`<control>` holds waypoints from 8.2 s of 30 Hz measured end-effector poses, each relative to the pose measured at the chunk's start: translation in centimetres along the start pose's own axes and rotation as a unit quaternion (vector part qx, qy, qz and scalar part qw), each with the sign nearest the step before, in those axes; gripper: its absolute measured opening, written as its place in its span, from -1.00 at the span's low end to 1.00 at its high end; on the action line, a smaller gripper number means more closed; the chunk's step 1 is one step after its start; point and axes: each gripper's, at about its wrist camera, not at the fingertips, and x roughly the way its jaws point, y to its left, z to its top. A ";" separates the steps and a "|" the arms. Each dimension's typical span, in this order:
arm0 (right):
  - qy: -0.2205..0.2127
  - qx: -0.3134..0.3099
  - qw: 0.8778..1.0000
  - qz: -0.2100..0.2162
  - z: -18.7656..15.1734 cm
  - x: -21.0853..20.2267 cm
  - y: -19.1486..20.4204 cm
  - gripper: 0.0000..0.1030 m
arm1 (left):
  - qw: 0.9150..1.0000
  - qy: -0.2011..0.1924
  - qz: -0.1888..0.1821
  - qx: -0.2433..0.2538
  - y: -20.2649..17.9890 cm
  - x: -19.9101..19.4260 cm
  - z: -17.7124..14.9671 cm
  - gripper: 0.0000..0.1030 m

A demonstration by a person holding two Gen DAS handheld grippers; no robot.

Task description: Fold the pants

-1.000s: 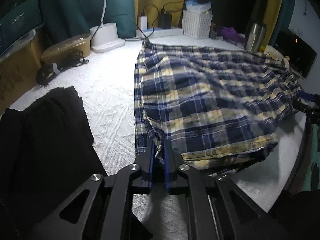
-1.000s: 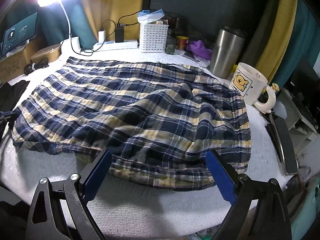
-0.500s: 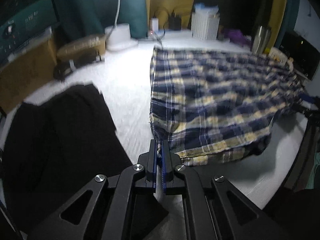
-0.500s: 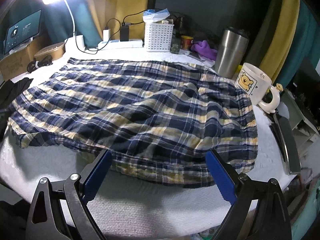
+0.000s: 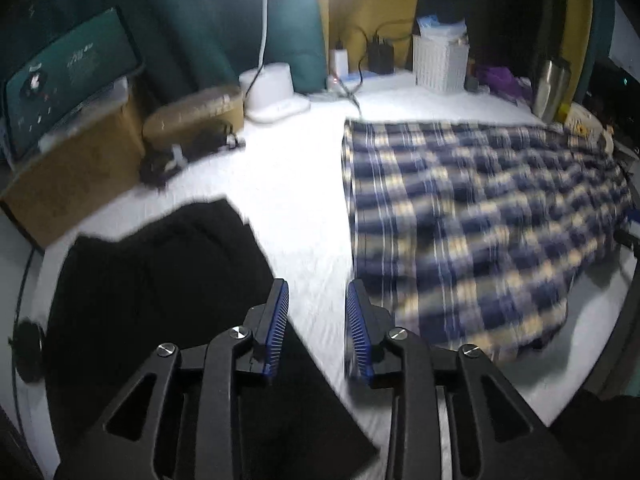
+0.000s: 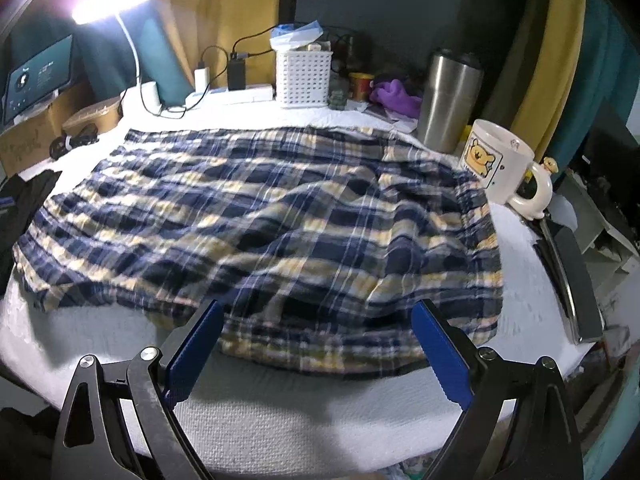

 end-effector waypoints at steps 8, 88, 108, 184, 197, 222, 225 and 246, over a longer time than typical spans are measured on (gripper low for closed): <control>-0.005 0.012 1.000 -0.001 1.8 0.7 -1.2 0.86 | 0.998 0.005 -0.052 0.024 -2.0 3.9 4.1 -0.31; 0.065 0.039 0.997 -0.026 11.8 14.2 -3.8 0.76 | 0.999 0.005 -0.013 0.042 -1.7 16.2 16.6 -0.87; 0.035 0.041 0.998 -0.015 8.7 7.3 -2.0 0.77 | 0.998 0.006 -0.063 0.013 -3.3 9.0 9.7 -0.87; 0.029 0.139 0.990 0.021 -4.0 -0.3 -4.8 0.92 | 0.999 0.005 -0.036 0.000 -5.6 1.5 0.5 0.02; 0.033 0.177 0.983 0.046 -3.2 1.8 -6.1 0.94 | 0.998 0.051 -0.021 -0.019 -4.1 5.2 1.2 0.03; 0.016 0.246 0.964 0.095 0.8 5.8 -8.3 1.00 | 0.997 0.064 -0.015 -0.047 -2.9 7.2 3.5 0.02; 0.020 0.255 0.962 0.098 0.6 5.6 -8.6 1.00 | 0.997 0.063 -0.016 -0.048 -3.0 7.4 3.9 0.03; 0.051 0.258 0.963 0.057 1.6 6.5 -8.9 1.00 | 0.995 0.060 -0.052 -0.057 -3.5 9.2 5.4 0.03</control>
